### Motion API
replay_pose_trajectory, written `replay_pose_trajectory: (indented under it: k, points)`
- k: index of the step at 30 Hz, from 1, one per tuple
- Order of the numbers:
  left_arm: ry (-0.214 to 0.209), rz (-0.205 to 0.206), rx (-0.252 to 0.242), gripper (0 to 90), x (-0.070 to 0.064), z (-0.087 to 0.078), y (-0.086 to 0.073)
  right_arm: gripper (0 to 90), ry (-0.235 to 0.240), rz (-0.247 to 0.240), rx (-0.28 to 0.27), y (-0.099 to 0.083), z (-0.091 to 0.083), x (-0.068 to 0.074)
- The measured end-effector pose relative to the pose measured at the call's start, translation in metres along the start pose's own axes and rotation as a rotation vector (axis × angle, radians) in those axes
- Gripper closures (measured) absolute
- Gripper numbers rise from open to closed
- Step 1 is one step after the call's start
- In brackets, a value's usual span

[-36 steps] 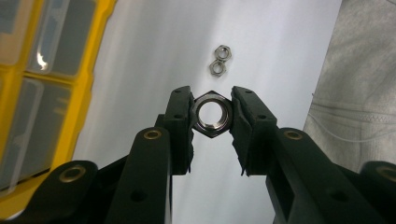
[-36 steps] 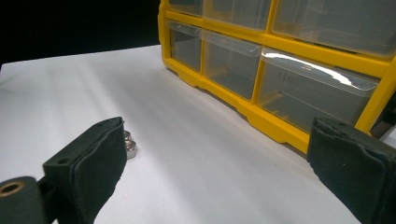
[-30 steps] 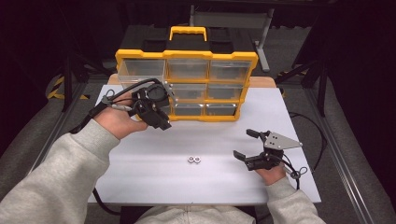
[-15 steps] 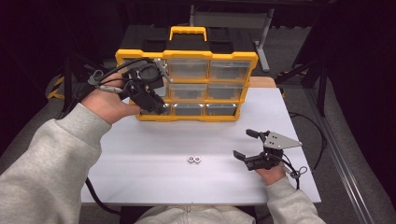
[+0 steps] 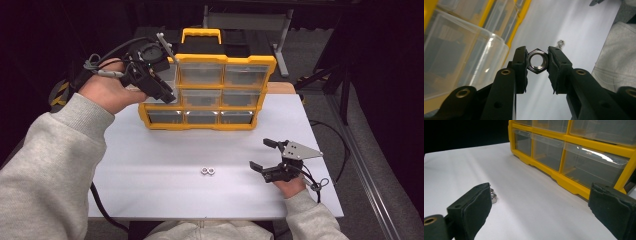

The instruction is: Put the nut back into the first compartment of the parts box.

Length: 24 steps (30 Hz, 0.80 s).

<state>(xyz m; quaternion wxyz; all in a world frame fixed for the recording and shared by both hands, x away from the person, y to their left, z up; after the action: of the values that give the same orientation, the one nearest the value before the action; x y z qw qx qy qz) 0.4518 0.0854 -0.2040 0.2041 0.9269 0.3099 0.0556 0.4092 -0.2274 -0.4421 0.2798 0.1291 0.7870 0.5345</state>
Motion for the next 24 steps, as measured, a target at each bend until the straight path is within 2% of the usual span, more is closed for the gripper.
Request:
replay_pose_trajectory:
  k: [8, 15, 22, 24]
  points:
    - [0.019, -0.049, -0.023, 69.4, 0.016, -0.008, 0.013, 5.6, 0.003, 0.001, 0.001, 0.0, 0.0, 0.0]
    - [0.035, -0.111, -0.043, 69.4, 0.032, -0.01, 0.022, 5.6, 0.005, 0.002, 0.001, 0.0, 0.0, 0.0]
    - [0.052, -0.203, -0.061, 69.3, 0.047, -0.008, 0.029, 5.6, 0.008, 0.003, 0.003, -0.001, 0.001, 0.0]
    - [0.055, -0.219, -0.063, 69.2, 0.051, -0.006, 0.03, 5.6, 0.009, 0.003, 0.004, -0.001, 0.001, 0.0]
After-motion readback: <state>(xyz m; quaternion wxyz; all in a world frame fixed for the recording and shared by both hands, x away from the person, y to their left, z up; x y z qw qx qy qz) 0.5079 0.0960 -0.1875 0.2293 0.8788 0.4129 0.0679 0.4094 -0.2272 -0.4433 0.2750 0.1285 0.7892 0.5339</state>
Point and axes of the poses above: each handheld gripper's, and its own axes: z roughly forward along the jaws, y roughly out of its top, x roughly to its left, the point moved 7 cm from there along z, roughly forward along the jaws, and after that the axes turned 15 degrees about -z, right-handed, at the moved point
